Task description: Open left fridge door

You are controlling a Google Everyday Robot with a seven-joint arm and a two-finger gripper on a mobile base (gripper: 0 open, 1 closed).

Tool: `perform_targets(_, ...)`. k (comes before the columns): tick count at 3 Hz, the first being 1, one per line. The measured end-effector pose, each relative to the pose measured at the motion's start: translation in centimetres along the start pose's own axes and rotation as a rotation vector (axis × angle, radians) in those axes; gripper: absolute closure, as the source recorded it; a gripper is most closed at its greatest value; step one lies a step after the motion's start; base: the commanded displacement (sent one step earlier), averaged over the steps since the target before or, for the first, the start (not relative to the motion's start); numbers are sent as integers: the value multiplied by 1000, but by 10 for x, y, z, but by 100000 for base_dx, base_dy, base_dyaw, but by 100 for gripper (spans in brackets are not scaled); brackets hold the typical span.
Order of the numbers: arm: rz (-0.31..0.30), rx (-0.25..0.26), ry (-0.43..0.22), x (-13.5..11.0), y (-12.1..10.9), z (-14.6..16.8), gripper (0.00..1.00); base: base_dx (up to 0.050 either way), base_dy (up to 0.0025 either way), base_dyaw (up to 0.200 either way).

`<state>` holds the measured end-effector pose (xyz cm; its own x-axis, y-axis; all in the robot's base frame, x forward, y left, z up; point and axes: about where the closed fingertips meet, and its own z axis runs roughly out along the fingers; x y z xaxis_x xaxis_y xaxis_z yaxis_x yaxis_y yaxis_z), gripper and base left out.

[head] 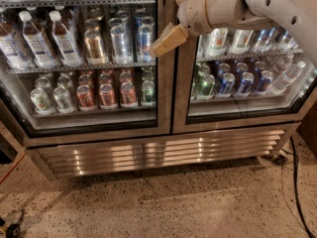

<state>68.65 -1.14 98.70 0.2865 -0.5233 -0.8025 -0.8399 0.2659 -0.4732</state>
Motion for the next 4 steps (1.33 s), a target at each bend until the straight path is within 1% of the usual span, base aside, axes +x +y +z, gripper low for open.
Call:
perform_targets(1, 0, 0, 0, 0, 0, 0, 0, 0, 0, 0)
perform_targets(2, 28, -33, -26, -1, 2, -1, 0, 0, 0, 0)
perform_targets(3, 43, -47, -36, 0, 4, -1, 0, 0, 0, 0)
perform_targets(4, 74, -113, -62, 1, 9, -8, 0, 0, 0, 0)
